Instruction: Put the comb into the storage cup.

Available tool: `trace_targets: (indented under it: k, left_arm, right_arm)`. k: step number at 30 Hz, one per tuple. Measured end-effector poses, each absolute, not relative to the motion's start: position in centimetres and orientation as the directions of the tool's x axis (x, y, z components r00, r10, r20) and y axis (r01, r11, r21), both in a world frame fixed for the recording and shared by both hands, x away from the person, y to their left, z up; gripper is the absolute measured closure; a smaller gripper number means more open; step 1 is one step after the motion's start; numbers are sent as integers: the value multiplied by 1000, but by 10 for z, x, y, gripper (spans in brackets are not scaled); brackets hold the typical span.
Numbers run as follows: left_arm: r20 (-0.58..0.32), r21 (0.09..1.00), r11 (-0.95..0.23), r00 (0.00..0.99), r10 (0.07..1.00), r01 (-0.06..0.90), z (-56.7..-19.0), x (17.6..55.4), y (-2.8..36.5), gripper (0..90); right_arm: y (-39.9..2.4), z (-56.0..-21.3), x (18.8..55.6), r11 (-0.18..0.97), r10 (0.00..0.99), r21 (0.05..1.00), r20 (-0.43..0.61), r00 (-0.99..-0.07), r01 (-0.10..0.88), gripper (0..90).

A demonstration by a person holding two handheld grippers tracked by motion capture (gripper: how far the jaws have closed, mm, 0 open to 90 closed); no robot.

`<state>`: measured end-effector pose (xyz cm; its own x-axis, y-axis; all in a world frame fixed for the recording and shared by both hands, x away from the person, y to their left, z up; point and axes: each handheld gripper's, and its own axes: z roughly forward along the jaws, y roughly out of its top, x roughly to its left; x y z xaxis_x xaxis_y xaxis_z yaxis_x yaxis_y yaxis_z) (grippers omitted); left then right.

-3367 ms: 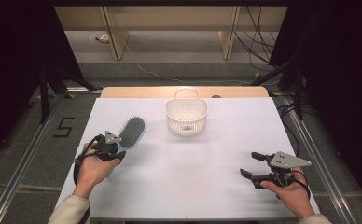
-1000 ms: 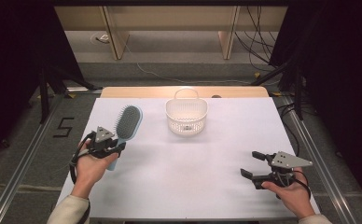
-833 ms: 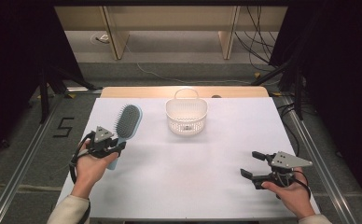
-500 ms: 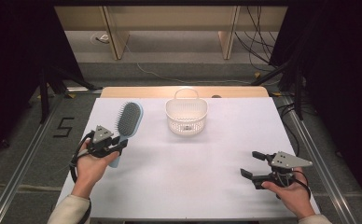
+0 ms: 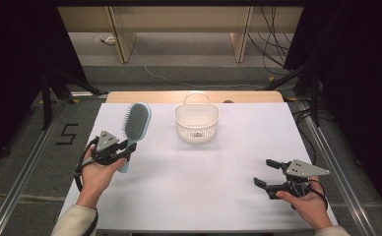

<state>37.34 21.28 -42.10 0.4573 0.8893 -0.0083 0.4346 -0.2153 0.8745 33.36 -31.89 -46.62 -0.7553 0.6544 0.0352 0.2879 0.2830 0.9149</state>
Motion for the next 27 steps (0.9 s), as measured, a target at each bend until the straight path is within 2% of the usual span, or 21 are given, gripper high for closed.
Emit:
trace_targets:
  k: [27]
  left_arm:
    - [-45, 928, -137, 471, 881, 345, -417, 378, 206, 698]
  right_arm:
    - [-319, -466, 334, 281, 654, 916, 37, -755, 288, 166]
